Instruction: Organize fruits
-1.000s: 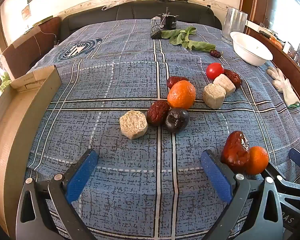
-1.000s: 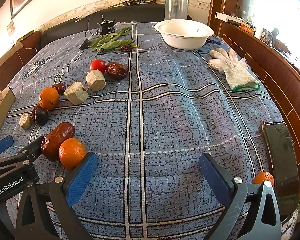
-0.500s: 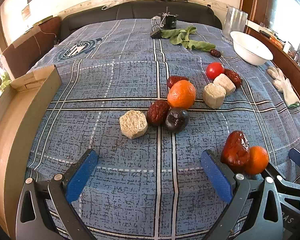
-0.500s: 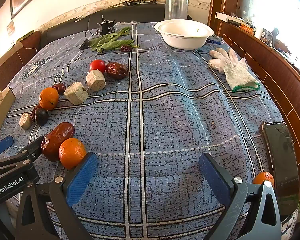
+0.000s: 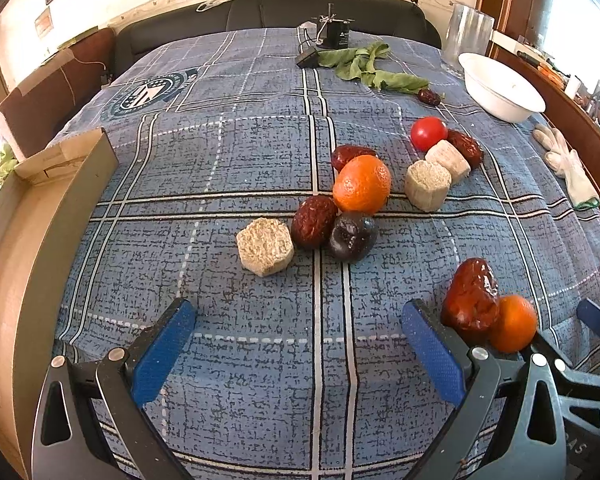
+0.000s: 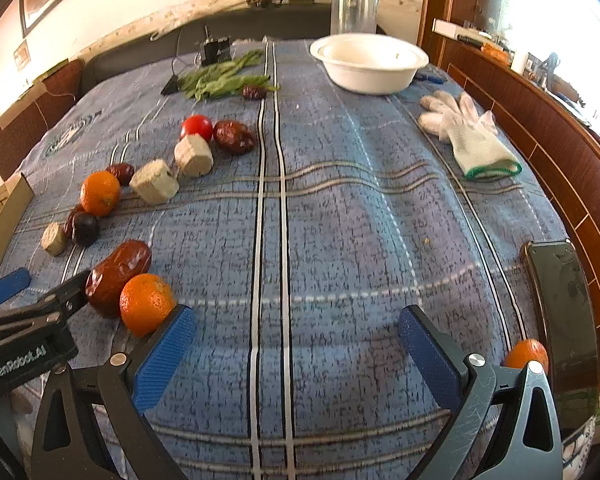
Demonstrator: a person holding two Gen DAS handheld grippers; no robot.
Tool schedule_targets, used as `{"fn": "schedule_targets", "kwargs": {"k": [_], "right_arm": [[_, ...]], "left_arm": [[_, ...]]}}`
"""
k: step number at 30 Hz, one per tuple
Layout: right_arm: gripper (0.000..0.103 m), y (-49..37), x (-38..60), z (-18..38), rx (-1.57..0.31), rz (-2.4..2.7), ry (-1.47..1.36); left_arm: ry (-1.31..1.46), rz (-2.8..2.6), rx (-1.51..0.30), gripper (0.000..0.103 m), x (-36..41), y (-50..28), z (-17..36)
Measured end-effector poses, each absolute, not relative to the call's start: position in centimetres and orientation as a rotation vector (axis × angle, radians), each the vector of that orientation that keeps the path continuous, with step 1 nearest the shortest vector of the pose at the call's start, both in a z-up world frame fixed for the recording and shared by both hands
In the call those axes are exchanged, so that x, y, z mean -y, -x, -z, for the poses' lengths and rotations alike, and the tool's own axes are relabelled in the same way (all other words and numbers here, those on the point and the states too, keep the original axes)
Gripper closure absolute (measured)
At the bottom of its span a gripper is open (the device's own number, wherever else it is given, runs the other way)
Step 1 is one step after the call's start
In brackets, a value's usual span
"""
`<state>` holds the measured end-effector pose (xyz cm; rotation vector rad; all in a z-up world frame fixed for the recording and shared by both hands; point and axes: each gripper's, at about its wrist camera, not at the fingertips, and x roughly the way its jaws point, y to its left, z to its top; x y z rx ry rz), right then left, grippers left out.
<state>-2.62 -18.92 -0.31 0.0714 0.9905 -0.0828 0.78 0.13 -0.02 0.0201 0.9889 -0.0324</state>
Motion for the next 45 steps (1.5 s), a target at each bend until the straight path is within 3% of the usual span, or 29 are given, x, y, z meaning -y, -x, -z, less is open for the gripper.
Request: {"fn": "schedule_targets", "kwargs": {"k": [9, 16, 21, 27, 45], "right_arm": [[0.000, 3.9, 19.0, -0.2, -1.005, 0.134, -0.095], [0.000, 5.4, 19.4, -1.3, -0.934, 0.153, -0.165], [0.000, 8.8, 19.2, -5.7, -0.695, 0.187, -0.147], [0.000, 15.7, 17.3, -11.0, -0.235, 0.237, -0.044], [0.000, 15.9, 15.6, -10.2, -0.419, 0.205, -0.026]], "left_arm": [[0.060, 0.120, -0.940, 0.006, -2.2, 1.6, -1.7], [0.061, 0.024, -0.557, 0.005, -4.7, 8.1, -9.3], [0.045, -0.007, -0.422, 0.005, -6.0, 10.2, -12.5], [0.039, -0.072, -0.325, 0.002, -7.0, 12.9, -15.1], [-0.003, 0.035, -0.502, 0.000, -5.8, 13.6, -13.0]]}}
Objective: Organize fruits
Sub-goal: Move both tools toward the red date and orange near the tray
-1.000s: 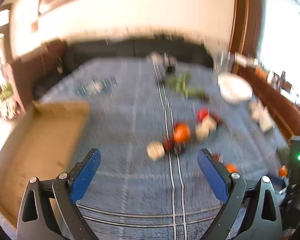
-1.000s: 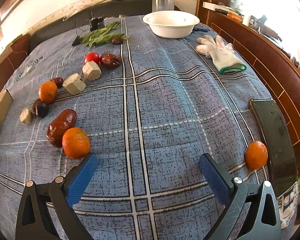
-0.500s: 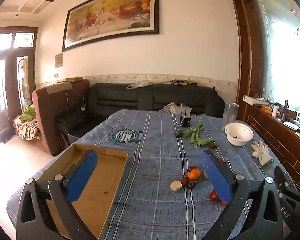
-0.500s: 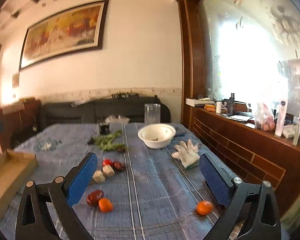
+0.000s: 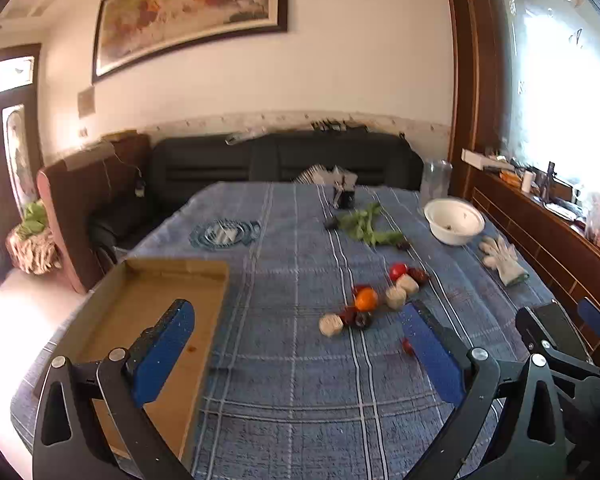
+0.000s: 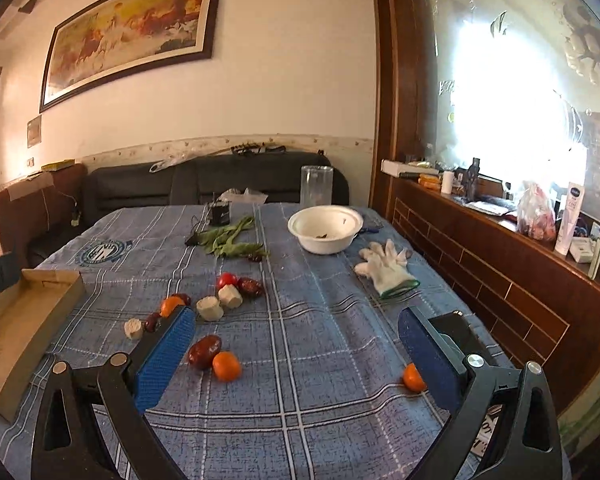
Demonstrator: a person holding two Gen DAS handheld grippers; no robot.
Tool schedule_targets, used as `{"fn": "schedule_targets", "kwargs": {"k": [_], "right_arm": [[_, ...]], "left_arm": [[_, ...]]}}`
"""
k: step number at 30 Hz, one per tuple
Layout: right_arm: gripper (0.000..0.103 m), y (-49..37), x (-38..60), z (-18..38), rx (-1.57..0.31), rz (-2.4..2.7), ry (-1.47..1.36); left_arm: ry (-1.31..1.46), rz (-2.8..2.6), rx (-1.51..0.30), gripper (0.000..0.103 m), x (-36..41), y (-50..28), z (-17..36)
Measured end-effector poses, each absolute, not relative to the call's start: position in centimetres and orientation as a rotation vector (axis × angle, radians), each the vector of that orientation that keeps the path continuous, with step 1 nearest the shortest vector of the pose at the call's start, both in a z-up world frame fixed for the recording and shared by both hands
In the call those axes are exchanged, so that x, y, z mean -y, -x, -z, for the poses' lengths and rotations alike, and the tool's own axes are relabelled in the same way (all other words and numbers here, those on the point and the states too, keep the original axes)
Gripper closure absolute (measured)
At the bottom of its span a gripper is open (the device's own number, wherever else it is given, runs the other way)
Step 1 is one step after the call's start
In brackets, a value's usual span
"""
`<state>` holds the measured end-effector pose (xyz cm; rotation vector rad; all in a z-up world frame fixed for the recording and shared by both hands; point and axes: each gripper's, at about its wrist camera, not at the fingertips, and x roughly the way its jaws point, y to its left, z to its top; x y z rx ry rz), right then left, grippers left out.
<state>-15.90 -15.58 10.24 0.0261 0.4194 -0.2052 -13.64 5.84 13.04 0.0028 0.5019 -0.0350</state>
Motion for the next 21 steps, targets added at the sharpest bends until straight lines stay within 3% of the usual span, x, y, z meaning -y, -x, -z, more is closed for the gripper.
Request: {"fn": "schedule_targets", "kwargs": {"k": [21], "right_arm": [[0.000, 13.5, 16.3, -6.9, -0.570, 0.161, -0.085]], "left_arm": [[-0.008, 0.104, -0.667, 0.000, -4.5, 10.7, -9.0]]}}
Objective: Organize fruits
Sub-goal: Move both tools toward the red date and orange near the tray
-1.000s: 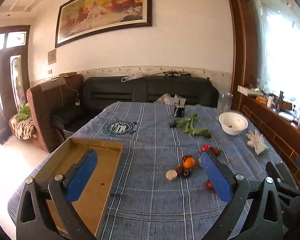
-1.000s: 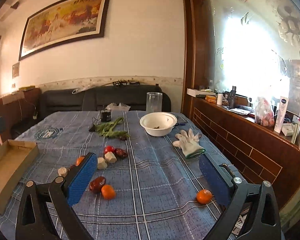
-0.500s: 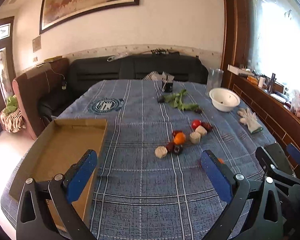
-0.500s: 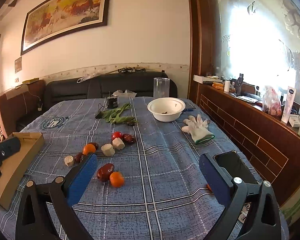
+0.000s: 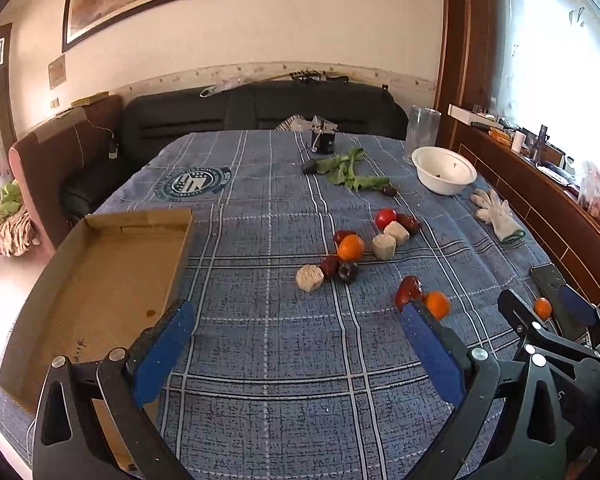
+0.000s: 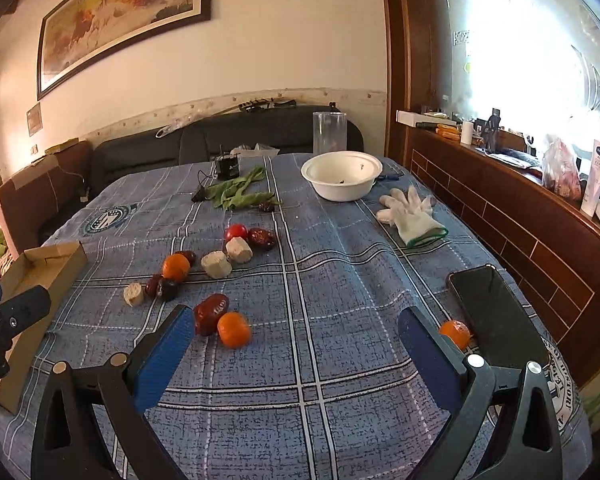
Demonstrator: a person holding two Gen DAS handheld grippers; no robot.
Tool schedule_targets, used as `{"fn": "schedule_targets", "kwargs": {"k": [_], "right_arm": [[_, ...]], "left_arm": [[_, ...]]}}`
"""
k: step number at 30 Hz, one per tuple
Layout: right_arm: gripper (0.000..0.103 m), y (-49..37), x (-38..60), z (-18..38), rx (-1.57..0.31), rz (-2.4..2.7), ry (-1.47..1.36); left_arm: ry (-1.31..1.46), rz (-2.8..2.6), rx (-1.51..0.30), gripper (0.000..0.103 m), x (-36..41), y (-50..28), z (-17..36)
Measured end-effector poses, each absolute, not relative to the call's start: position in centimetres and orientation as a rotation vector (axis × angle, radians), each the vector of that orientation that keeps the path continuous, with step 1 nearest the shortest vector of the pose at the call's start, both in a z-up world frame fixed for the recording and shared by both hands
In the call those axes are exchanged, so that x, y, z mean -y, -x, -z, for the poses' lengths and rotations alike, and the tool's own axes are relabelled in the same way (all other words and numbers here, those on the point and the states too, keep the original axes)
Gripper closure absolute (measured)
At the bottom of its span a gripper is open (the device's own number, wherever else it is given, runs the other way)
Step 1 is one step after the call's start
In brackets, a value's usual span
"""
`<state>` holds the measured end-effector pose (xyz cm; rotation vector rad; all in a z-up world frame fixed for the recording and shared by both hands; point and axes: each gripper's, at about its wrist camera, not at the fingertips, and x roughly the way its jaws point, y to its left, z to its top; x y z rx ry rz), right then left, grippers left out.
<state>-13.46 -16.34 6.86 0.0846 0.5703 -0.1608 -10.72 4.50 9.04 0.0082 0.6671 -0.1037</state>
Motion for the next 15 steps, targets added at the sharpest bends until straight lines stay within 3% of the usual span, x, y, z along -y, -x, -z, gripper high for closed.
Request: {"fn": "schedule_targets", "kwargs": {"k": [15], "right_arm": [[0.001, 16.5, 25.8, -5.3, -0.656, 0.348, -0.087]], "left_arm": [[0.036, 0.270, -0.793, 0.002, -2.5, 8.9, -5.9]]}}
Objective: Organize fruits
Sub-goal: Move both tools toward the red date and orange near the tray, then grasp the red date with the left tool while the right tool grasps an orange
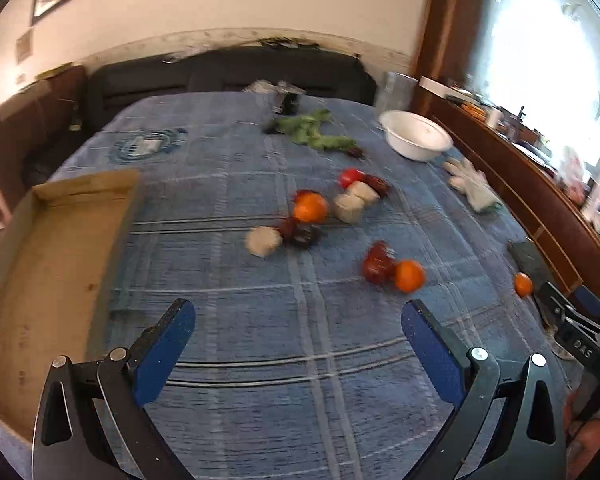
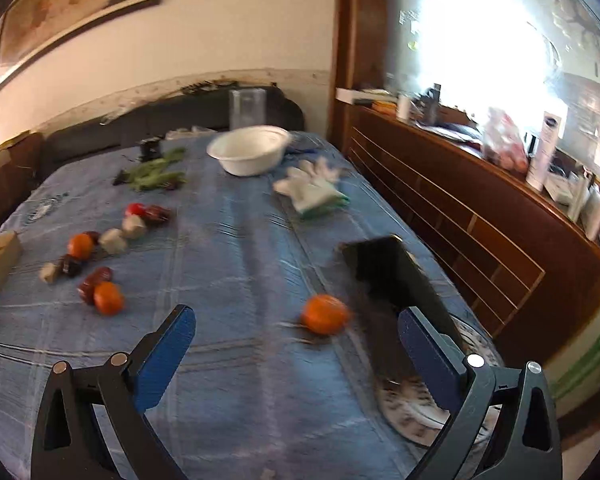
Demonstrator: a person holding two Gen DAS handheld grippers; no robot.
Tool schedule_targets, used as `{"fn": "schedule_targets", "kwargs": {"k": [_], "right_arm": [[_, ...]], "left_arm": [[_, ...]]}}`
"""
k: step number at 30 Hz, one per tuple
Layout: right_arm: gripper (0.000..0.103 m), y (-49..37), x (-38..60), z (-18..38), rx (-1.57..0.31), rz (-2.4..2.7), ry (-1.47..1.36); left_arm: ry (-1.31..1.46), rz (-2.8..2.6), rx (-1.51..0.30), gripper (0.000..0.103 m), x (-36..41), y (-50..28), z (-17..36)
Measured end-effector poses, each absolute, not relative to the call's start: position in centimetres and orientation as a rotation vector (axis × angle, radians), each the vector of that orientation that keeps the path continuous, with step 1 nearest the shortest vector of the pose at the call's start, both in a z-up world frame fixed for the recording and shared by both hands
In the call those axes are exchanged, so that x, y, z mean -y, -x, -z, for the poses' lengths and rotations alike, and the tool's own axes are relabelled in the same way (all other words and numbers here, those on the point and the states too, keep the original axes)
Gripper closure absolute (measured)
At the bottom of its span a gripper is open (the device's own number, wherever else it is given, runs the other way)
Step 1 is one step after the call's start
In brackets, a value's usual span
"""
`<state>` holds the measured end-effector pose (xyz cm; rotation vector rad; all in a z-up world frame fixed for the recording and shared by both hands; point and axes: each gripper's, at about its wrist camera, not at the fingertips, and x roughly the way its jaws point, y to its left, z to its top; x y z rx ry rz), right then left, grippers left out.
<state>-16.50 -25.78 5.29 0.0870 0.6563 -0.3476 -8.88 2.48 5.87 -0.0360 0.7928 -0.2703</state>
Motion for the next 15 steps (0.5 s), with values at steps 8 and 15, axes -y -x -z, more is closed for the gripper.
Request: {"fn": "schedule_targets", "kwargs": {"k": [8, 15], "right_arm": [[0.014, 16.1, 27.0, -4.3, -0.722, 0.273, -0.126], [0.015, 13.7, 25.8, -4.4, -0.781, 0.144, -0.169]], "left_arm": [[0.039, 0.388, -0.866, 0.029, 0.0, 7.7, -4.9], [-0.012, 0.407, -0.907, 0.029, 1.2, 5.0, -4.3]]}}
